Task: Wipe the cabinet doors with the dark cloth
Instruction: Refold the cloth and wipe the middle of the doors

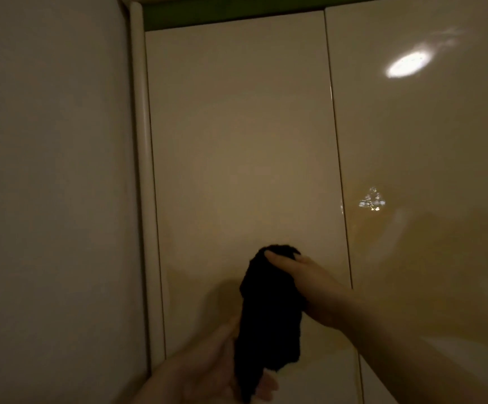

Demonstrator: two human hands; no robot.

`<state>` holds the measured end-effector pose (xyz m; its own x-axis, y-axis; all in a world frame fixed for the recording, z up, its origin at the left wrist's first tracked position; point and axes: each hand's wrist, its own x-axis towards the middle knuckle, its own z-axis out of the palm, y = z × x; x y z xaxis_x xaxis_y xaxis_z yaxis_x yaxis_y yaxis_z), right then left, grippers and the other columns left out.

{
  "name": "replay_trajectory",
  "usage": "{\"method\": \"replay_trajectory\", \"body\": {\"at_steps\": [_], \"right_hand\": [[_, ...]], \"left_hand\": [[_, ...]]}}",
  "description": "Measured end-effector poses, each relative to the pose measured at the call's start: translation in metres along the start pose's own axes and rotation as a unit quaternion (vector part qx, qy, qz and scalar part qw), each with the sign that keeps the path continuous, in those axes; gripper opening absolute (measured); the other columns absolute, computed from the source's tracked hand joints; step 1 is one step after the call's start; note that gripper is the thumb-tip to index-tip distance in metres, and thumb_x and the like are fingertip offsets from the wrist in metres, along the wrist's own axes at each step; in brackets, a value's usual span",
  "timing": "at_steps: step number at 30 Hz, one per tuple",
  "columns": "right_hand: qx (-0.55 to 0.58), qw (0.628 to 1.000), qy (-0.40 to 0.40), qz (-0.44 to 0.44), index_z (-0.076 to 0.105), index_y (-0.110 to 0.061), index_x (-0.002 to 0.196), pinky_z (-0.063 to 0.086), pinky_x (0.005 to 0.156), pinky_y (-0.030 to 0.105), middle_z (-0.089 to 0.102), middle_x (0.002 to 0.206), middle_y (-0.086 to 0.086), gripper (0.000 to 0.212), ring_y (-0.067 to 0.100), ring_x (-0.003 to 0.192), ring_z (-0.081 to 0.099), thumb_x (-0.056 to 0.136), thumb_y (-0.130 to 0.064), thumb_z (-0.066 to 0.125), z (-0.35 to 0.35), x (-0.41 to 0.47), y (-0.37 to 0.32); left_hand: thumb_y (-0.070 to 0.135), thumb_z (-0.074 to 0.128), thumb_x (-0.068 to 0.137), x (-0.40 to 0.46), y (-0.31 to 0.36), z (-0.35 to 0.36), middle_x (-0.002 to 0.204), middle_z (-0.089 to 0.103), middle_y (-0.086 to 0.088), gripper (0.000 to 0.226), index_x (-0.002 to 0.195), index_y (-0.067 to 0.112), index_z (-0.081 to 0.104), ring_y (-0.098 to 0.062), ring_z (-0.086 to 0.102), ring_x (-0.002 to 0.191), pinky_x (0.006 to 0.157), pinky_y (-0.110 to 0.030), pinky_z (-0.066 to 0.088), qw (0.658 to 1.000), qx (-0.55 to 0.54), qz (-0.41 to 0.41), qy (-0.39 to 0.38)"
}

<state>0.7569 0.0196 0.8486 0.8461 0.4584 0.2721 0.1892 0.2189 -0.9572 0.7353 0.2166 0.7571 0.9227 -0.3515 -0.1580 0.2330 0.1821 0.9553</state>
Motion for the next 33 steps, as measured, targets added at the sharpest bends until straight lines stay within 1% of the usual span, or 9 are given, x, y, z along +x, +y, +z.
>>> {"method": "replay_trajectory", "body": {"at_steps": [4, 8, 15, 19, 22, 25, 27, 30, 33], "right_hand": [[-0.002, 0.998, 0.047, -0.039, 0.057, -0.018, 0.125, 0.056, 0.088, 0.045, 0.067, 0.113, 0.009, 0.042, 0.029, 0.100, 0.066, 0.088, -0.036, 0.065, 0.000, 0.003, -0.021], [-0.010, 0.997, 0.051, -0.063, 0.053, -0.017, 0.129, 0.056, 0.086, 0.040, 0.064, 0.116, 0.006, 0.044, 0.025, 0.103, 0.063, 0.090, -0.034, 0.064, -0.004, 0.004, -0.040], [-0.004, 0.997, 0.031, -0.071, 0.058, -0.003, 0.125, 0.053, 0.088, 0.033, 0.067, 0.119, 0.011, 0.036, 0.026, 0.110, 0.063, 0.091, -0.016, 0.062, -0.019, 0.004, -0.048], [0.006, 0.999, -0.023, -0.036, 0.062, -0.008, 0.118, 0.051, 0.071, 0.031, 0.070, 0.107, 0.007, 0.044, 0.021, 0.098, 0.067, 0.092, -0.041, 0.053, -0.015, -0.006, -0.054], [0.018, 0.999, 0.023, -0.028, 0.061, -0.008, 0.116, 0.052, 0.077, 0.036, 0.067, 0.113, 0.013, 0.042, 0.028, 0.103, 0.064, 0.092, -0.041, 0.051, -0.018, -0.011, -0.061], [-0.141, 0.979, 0.131, -0.066, 0.061, -0.004, 0.101, 0.058, 0.067, 0.029, 0.067, 0.104, 0.013, 0.028, 0.023, 0.089, 0.066, 0.096, -0.030, 0.053, -0.023, -0.017, -0.070], [-0.236, 0.954, 0.167, -0.080, 0.061, -0.004, 0.093, 0.059, 0.067, 0.034, 0.067, 0.095, 0.012, 0.032, 0.024, 0.083, 0.067, 0.094, -0.036, 0.056, -0.027, -0.019, -0.075], [-0.277, 0.942, 0.169, -0.088, 0.059, -0.003, 0.097, 0.058, 0.066, 0.034, 0.066, 0.093, 0.011, 0.038, 0.024, 0.084, 0.067, 0.087, -0.039, 0.066, -0.031, -0.021, -0.085], [-0.250, 0.952, 0.159, -0.083, 0.062, -0.001, 0.105, 0.060, 0.078, 0.040, 0.069, 0.102, 0.014, 0.048, 0.027, 0.090, 0.069, 0.082, -0.042, 0.070, -0.037, -0.019, -0.096]], "left_hand": [[0.042, 0.062, 0.081, -0.007, 0.021, 0.011, 0.124, 0.066, -0.018, 0.055, 0.130, 0.016, 0.060, -0.035, 0.059, 0.109, 0.084, -0.044, 0.052, 0.990, 0.042, 0.115, 0.071], [0.035, 0.059, 0.090, -0.017, 0.052, 0.020, 0.126, 0.067, -0.007, 0.046, 0.133, 0.020, 0.055, -0.028, 0.064, 0.114, 0.098, -0.045, 0.049, 0.962, 0.021, 0.248, 0.114], [0.047, 0.054, 0.093, -0.036, 0.097, 0.038, 0.116, 0.071, -0.012, 0.046, 0.123, 0.013, 0.065, -0.029, 0.068, 0.105, 0.090, -0.041, 0.051, 0.956, -0.067, 0.262, 0.113], [0.034, 0.068, 0.084, -0.041, 0.112, 0.054, 0.122, 0.067, -0.014, 0.049, 0.124, 0.007, 0.064, -0.028, 0.064, 0.113, 0.093, -0.038, 0.053, 0.955, -0.011, 0.278, 0.100], [0.020, 0.077, 0.075, -0.045, 0.118, 0.050, 0.121, 0.067, -0.018, 0.053, 0.123, 0.001, 0.063, -0.028, 0.067, 0.107, 0.085, -0.034, 0.058, 0.936, 0.027, 0.313, 0.160], [0.025, 0.084, 0.068, -0.052, 0.124, 0.040, 0.115, 0.070, -0.013, 0.060, 0.121, 0.006, 0.064, -0.026, 0.069, 0.102, 0.087, -0.035, 0.057, 0.914, 0.049, 0.333, 0.227], [0.029, 0.082, 0.074, -0.056, 0.129, 0.035, 0.114, 0.070, -0.009, 0.045, 0.114, 0.015, 0.065, -0.023, 0.069, 0.102, 0.088, -0.035, 0.057, 0.899, 0.081, 0.345, 0.256], [0.039, 0.075, 0.082, -0.060, 0.135, 0.037, 0.108, 0.069, -0.001, 0.021, 0.096, 0.028, 0.063, -0.019, 0.067, 0.098, 0.081, -0.034, 0.058, 0.870, 0.153, 0.353, 0.308], [0.048, 0.069, 0.084, -0.061, 0.140, 0.037, 0.106, 0.068, 0.002, 0.025, 0.098, 0.029, 0.061, -0.019, 0.066, 0.097, 0.080, -0.036, 0.058, 0.852, 0.204, 0.337, 0.345]]}}
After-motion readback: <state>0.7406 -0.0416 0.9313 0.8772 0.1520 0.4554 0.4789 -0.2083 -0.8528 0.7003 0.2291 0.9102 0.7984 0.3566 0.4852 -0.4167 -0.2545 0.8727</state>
